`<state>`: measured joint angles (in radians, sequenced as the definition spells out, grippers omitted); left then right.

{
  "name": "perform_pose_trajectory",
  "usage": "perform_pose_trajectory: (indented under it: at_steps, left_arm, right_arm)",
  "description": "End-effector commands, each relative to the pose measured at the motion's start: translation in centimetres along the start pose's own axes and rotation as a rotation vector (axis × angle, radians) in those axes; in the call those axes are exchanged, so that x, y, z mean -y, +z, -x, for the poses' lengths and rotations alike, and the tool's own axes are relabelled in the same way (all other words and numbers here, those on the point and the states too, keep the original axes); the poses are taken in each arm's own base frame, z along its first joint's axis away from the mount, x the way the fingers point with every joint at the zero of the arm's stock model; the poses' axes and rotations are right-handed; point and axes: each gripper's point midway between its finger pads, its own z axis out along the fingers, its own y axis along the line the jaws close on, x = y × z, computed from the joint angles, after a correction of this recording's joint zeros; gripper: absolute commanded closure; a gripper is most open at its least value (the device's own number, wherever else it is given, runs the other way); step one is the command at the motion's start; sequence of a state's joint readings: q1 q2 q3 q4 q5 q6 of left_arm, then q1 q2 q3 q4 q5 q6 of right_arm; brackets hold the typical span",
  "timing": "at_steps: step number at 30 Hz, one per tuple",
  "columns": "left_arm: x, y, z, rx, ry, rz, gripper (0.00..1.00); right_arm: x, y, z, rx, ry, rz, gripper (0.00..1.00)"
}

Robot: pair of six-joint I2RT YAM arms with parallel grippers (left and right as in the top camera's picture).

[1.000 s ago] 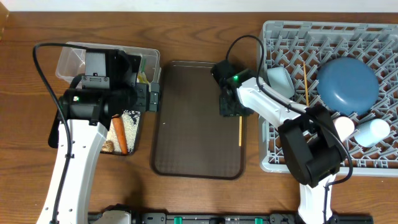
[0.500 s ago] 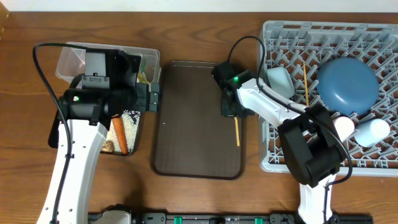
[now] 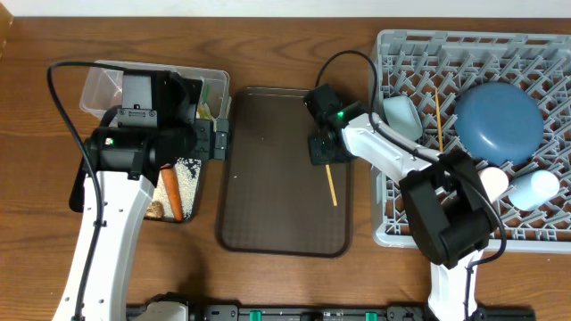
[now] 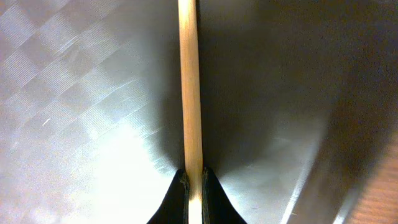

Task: Sort waste into correct bins and load items into the dishwasher rack
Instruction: 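Grasp the second chopstick on the brown tray with the right gripper, then insert the second chopstick into the rack with the right gripper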

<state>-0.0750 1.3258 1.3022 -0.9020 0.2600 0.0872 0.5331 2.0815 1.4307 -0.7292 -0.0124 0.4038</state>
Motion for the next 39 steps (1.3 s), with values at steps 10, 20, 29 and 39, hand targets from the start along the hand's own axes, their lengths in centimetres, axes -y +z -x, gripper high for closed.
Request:
perform_pose_trajectory:
  at_steps: [10, 20, 29, 39]
  left_arm:
    - [0.2, -0.5, 0.3, 0.014, 0.023, -0.008, 0.02]
    - [0.2, -0.5, 0.3, 0.014, 0.023, -0.008, 0.02]
    - [0.2, -0.5, 0.3, 0.014, 0.023, -0.008, 0.02]
    - [0.2, -0.5, 0.3, 0.014, 0.023, -0.008, 0.02]
  right_arm:
    - [3.6, -10.5, 3.8, 0.156, -0.016, 0.121, 0.99]
    - [17.1, -19.6, 5.2, 0.372, 0.196, -0.038, 0.99]
    - [26.2, -16.3, 2.7, 0.232, 0.309, -0.191, 0.99]
    - [26.2, -15.0, 4.6, 0.262, 0.248, -0.181, 0.53]
